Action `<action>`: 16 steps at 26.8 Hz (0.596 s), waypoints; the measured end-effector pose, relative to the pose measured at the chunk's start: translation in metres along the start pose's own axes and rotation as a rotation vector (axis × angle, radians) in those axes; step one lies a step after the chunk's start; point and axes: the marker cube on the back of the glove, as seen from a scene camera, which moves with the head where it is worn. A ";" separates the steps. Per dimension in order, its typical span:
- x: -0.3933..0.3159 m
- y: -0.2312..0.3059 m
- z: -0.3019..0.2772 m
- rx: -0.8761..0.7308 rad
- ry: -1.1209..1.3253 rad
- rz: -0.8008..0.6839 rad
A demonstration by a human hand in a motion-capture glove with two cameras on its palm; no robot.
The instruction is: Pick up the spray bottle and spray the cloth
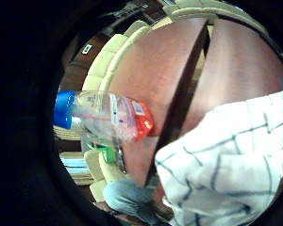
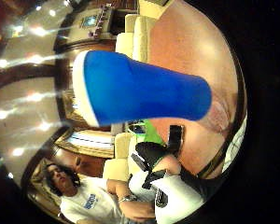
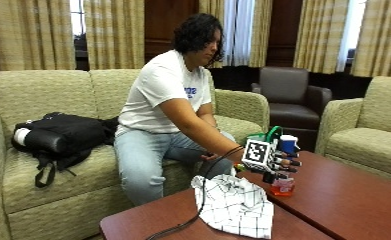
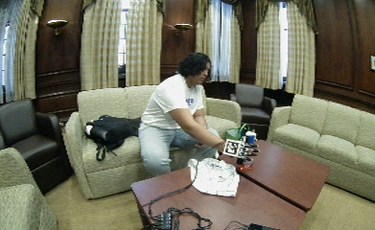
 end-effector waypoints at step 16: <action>0.010 0.088 -0.111 -0.241 0.719 -0.115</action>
